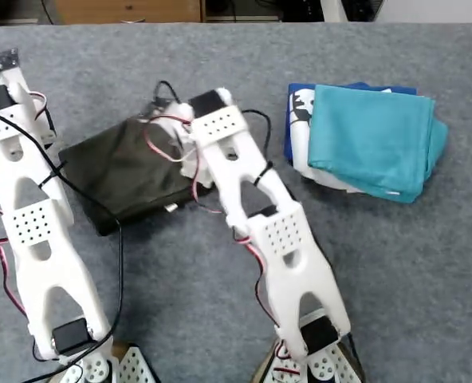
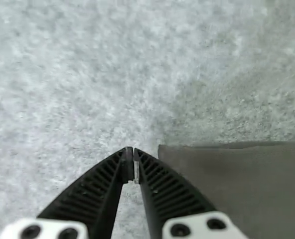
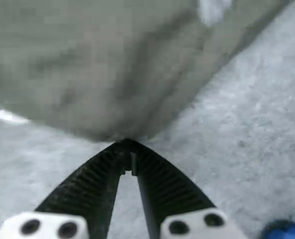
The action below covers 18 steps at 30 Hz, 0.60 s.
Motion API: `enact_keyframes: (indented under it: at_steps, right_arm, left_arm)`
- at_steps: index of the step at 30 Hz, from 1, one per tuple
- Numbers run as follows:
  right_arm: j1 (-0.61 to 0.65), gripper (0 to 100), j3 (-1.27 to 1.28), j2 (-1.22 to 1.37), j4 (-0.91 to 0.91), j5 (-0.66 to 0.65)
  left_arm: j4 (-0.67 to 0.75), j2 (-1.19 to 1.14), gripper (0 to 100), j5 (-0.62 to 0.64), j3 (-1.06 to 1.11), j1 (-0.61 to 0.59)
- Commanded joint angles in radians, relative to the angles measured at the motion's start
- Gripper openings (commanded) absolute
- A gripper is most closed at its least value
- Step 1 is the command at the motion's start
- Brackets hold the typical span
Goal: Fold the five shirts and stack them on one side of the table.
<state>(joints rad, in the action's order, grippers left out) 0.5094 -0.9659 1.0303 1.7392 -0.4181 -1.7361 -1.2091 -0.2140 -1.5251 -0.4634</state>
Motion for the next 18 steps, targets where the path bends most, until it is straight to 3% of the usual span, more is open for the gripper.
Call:
enact_keyframes:
  at_steps: [1,9,14,18]
  right_arm:
    - [-0.053,0.2,-0.147,0.058,-0.014,0.012]
    - [-0.002,0.2,-0.381,0.030,0.049,0.008]
    - [-0.007,0.2,-0.309,-0.108,0.049,0.008]
    - [-0.033,0.2,-0.125,-0.266,0.049,0.012]
  left_arm:
    - [0.000,-0.010,2,-0.068,0.012,-0.006]
    - [-0.009,-0.016,2,-0.086,0.002,-0.031]
    - [-0.028,0.085,2,-0.081,0.017,-0.072]
    - [-0.028,0.234,6,-0.078,0.184,-0.068]
